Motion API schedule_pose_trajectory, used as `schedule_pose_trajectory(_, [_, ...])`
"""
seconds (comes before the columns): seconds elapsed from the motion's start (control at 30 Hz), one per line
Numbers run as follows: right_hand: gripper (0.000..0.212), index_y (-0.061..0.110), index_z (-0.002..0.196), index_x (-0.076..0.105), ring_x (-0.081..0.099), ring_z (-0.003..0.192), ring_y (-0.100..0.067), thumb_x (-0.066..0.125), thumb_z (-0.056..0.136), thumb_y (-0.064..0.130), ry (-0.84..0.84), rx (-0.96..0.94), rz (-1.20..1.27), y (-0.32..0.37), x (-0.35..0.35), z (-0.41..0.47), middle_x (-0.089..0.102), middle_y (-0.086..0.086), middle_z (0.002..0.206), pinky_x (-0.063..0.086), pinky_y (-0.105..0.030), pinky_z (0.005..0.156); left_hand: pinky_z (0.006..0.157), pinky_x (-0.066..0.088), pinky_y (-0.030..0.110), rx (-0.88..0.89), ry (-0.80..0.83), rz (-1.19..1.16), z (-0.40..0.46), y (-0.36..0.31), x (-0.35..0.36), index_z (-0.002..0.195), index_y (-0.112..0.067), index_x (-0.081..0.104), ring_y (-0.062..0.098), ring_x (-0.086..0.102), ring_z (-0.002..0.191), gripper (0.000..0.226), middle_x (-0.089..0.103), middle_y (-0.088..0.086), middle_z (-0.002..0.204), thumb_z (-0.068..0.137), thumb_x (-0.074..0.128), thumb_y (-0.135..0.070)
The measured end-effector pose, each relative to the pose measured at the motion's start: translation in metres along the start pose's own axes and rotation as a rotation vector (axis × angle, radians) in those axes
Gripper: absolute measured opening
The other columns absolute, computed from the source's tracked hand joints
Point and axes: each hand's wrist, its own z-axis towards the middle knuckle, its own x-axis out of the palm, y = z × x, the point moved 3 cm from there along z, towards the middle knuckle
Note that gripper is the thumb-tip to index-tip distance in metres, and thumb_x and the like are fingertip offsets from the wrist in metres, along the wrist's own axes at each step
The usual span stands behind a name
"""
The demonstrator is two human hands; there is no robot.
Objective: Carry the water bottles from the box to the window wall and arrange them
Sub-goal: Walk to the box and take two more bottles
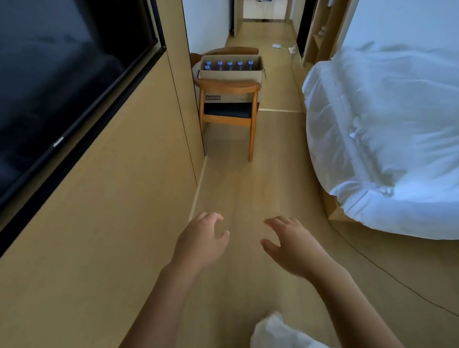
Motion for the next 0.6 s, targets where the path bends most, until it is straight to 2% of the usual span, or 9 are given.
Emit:
schedule_pose_trajectory(0.13, [0.054,0.021,0.143,0.033,0.038,0.129,-0.016,0.045,0.094,0.041,-0.020,0.000,0.027,-0.018,-0.018,0.074,0.042,0.004,0.143,0.036,-0.031,0.104,0.082,0.042,0.026,-0.001,0.007,0.010,0.078,-0.001,-0.004,0.123,-0.022,0.054,0.016,0.054,0.106,0.037,0.053,-0.004,0.125,0.089,0.056,-0.036])
schedule_pose_trajectory(0.27, [0.055,0.021,0.143,0.031,0.040,0.128,-0.017,0.046,0.094,0.040,-0.030,-0.030,0.018,-0.041,-0.046,0.160,0.042,0.003,0.143,0.037,-0.031,0.103,0.070,0.037,0.025,-0.002,-0.019,0.021,0.174,-0.017,-0.012,0.123,-0.024,0.053,0.012,0.050,0.084,0.037,0.051,-0.005,0.124,0.089,0.055,-0.038])
schedule_pose_trajectory(0.43, [0.054,0.022,0.142,0.033,0.041,0.128,-0.018,0.048,0.093,0.040,-0.039,-0.074,-0.014,-0.071,-0.105,0.275,0.044,0.002,0.140,0.037,-0.032,0.104,0.055,0.033,0.019,-0.007,-0.059,0.018,0.295,-0.052,-0.028,0.125,-0.024,0.051,0.006,0.050,0.070,0.038,0.049,-0.007,0.127,0.091,0.054,-0.038])
schedule_pose_trajectory(0.6, [0.052,0.022,0.139,0.037,0.045,0.123,-0.017,0.050,0.092,0.039,-0.039,-0.085,-0.010,-0.091,-0.146,0.369,0.049,0.003,0.134,0.040,-0.030,0.099,0.054,0.029,0.013,-0.036,-0.106,0.002,0.384,-0.068,-0.038,0.127,-0.024,0.050,0.001,0.043,0.074,0.038,0.049,-0.008,0.129,0.091,0.053,-0.039])
